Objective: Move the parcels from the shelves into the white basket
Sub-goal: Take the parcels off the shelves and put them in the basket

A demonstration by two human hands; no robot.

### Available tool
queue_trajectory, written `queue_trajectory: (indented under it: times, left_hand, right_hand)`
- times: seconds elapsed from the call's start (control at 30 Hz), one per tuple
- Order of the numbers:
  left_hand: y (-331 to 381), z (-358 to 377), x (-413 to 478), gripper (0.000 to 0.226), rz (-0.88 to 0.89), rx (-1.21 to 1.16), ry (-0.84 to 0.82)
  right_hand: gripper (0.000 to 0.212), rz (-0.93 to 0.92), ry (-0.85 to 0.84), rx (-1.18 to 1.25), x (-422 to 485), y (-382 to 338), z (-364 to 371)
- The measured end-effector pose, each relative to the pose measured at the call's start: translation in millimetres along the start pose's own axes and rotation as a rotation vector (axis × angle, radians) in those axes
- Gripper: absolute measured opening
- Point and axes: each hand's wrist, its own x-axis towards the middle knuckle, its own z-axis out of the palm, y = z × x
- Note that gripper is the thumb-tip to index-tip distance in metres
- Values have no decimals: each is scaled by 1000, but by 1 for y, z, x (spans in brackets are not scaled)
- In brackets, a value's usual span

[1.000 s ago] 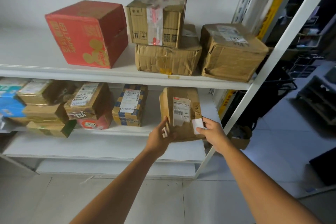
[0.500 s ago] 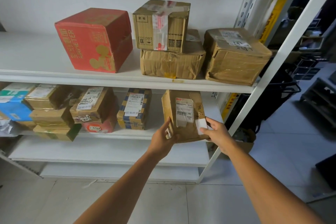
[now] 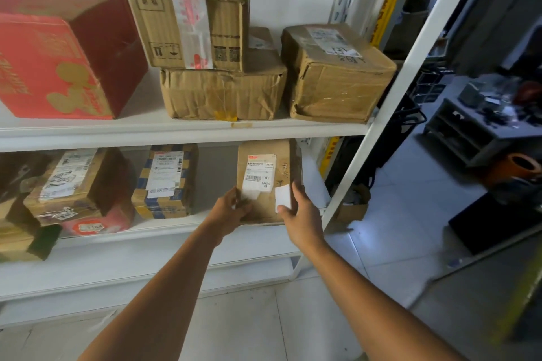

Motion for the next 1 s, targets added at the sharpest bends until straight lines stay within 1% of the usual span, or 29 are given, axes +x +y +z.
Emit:
queue_trajectory:
  times: [0.1,0.17,0.37,0.47,0.63,0.77,0.87,1.0]
  left_hand:
    - [-7,3,10,27,-31,-16,-42]
    - [-10,4,14,24,-39,-26,-62]
    - [-15,4,20,31,-55,-60,-123]
    - [-17,3,24,30,-55,-45,-126]
    - [-17,3,31,26,-15,-80,-123]
    - [-13,18,45,40,10,-185,-164]
    - [-12,38,67,49,43,-163,-160]
    - [-15,65,107,51,79,-128,-138]
  right_hand:
    - [65,-12,65,-81,-8,2,10]
    - [66,-12,92,-94,-12,4,16]
    - [67,-45,126,-181,-12,3,23]
    - [66,-48,122,-182,-7,3,24]
    - [66,50,30,-13,14,17,12]
    - [63,168,-67,199,42,44,-8]
    - [54,198,-90,255,68,65,-18]
    - [53,254,-67,273,110,94,-17]
